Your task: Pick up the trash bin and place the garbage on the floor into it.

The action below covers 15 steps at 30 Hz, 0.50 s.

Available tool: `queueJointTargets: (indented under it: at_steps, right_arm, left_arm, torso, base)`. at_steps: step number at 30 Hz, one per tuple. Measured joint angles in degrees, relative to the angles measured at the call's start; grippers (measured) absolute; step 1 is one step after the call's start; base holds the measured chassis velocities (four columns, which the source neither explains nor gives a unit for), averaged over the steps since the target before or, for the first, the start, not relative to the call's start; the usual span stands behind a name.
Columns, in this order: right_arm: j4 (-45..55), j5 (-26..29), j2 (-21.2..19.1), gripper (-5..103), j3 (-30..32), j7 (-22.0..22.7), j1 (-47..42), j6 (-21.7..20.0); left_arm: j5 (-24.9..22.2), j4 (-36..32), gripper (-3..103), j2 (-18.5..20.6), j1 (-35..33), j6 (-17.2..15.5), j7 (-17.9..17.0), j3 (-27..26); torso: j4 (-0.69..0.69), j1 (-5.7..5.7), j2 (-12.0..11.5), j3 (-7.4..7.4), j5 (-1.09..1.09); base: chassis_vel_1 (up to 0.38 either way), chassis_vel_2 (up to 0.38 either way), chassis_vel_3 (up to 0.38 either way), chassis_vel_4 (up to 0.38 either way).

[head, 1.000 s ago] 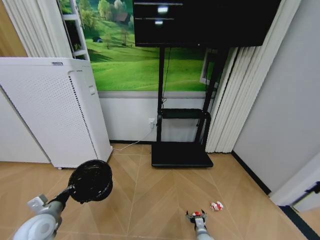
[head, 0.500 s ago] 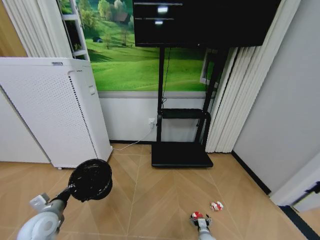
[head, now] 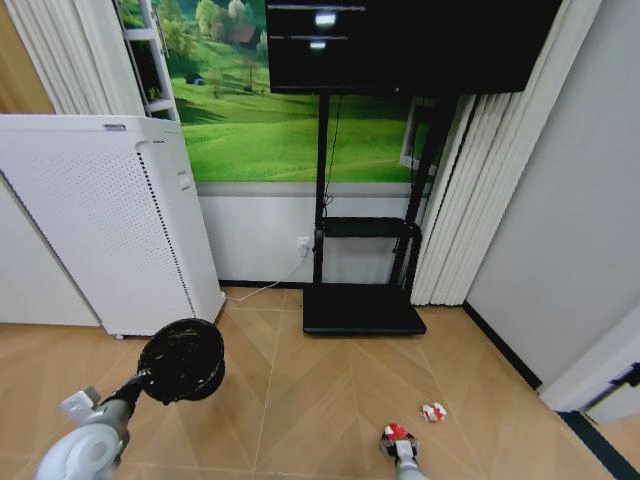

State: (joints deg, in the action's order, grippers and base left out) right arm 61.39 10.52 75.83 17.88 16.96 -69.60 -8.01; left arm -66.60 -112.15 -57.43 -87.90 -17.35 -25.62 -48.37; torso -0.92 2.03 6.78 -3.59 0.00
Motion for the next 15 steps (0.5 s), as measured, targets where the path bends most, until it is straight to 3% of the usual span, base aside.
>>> queueJointTargets:
  at_steps: [4,6,15]
  right_arm:
    - [0.05,0.52,-0.06,61,-0.02,-0.05,0.04,0.03]
    - [0.29,0.75,-0.14,50,0.0,-0.06,-0.15,0.06]
    - [0.91,1.3,-0.43,28,0.24,-0.09,-1.4,-0.01]
  left_arm:
    - [0.05,0.06,4,-0.07,-0.05,0.05,0.03,-0.03]
    - [0.06,0.18,4,-0.08,0.05,0.15,0.05,-0.03]
    - [0.1,0.57,4,0.05,0.89,0.25,-0.03,0.82]
  torso:
    - [0.01,0.0,0.0,0.0,-0.01]
    - [0.01,0.0,0.0,0.01,-0.01]
    - [-0.01,0.0,0.0,0.0,-0.01]
  base:
    - [0.0,0.0,0.0,0.0]
    - [0.0,0.0,0.0,0.0]
    - [0.0,0.0,0.0,0.0]
